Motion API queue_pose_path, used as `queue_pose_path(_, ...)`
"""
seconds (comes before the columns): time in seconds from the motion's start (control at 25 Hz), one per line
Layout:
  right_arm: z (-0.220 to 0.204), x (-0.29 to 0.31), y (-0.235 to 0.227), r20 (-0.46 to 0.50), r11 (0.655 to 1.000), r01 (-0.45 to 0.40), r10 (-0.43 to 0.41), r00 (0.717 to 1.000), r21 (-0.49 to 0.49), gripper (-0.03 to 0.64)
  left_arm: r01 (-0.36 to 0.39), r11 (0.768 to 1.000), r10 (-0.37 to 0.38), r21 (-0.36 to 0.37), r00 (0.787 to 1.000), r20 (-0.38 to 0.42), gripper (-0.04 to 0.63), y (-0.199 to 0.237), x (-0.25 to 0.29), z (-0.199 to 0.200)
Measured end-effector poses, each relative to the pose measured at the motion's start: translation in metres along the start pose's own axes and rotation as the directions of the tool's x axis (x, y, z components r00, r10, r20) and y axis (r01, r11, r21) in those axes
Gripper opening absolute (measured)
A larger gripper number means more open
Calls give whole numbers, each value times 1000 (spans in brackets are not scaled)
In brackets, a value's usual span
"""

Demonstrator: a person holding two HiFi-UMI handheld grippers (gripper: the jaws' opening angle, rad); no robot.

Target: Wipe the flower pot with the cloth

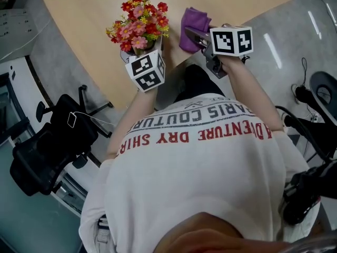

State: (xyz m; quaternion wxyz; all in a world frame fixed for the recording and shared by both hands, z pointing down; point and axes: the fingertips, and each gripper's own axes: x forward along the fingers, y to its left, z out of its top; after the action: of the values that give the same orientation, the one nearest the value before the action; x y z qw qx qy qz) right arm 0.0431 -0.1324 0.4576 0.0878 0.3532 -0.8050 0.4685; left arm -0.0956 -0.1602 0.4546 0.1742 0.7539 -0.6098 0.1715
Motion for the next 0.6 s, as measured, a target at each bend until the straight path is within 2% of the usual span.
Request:
queue_pose_path(0.16, 2, 2, -4, -6, 1000, -15, 15, 1000, 0, 46, 57, 998, -56, 29, 998, -7, 466, -4, 4, -1)
queue_pose_path(0.28, 7, 7, -1, -23, 999, -46, 46, 999, -8, 46, 169, 982, -169, 86, 986, -5, 466, -8, 5, 0)
queue_pose_path(0.4, 6, 18, 15, -41, 997, -81, 80, 996, -19, 46, 316, 936, -317, 155, 948, -17, 466, -2, -7, -4)
queue_pose_path(0.6, 3, 27, 38, -68, 990, -138, 136, 988, -31, 46, 503, 829, -498, 243, 863, -89, 466, 0, -24, -12)
